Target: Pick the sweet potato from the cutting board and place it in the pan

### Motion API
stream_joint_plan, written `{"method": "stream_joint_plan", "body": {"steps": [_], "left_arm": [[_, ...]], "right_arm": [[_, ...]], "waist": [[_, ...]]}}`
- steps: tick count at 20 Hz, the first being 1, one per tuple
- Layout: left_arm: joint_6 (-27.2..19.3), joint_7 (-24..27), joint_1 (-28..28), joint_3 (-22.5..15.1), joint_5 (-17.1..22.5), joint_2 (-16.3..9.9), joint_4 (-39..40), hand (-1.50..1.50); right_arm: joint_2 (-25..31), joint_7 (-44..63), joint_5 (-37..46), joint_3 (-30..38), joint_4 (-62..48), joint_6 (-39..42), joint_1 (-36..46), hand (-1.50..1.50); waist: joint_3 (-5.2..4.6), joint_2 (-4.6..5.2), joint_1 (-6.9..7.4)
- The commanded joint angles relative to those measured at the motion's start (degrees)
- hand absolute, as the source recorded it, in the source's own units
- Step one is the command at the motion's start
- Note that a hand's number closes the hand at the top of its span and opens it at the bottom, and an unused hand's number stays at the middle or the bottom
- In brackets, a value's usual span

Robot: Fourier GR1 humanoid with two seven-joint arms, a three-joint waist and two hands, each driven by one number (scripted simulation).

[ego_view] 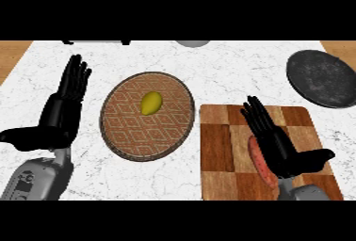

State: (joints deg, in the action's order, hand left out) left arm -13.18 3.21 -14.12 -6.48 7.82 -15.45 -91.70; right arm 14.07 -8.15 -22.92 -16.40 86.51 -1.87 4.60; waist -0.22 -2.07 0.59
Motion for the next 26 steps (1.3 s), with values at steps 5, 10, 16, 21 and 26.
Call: {"method": "stream_joint_plan", "body": {"steps": [5,10,16,21,26], "left_arm": [[0.71,-3.95,-0.04,1.22,-0.6,-2.42,3.22,0.0],[0.92,-7.37,1.43,3.19,0.91,-3.18,6.58,0.0],[1.4,-4.69,1.5,3.01,0.85,-1.63,8.34,0.0],[2.41,-6.18,0.56,3.63,0.94,-2.72,9.07,0.0],[2.44,-6.69,-0.18,3.93,0.96,-2.3,7.93,0.0]], "right_arm": [[11.91,0.91,-3.75,-6.89,-1.79,29.74,7.47,1.5],[22.62,-20.74,6.55,4.15,-7.97,32.95,6.98,-1.5],[34.39,-37.22,12.16,14.12,-18.2,37.66,10.32,-1.5],[45.35,-38.43,17.99,11.94,-16.67,42.5,14.26,-1.5],[49.34,-33.33,21.34,8.18,-12.99,43.02,20.39,-1.5]], "waist": [[0.49,2.89,2.84],[0.53,2.43,-0.74],[0.42,2.61,0.07],[0.3,2.39,0.17],[0.21,2.21,0.41]]}}
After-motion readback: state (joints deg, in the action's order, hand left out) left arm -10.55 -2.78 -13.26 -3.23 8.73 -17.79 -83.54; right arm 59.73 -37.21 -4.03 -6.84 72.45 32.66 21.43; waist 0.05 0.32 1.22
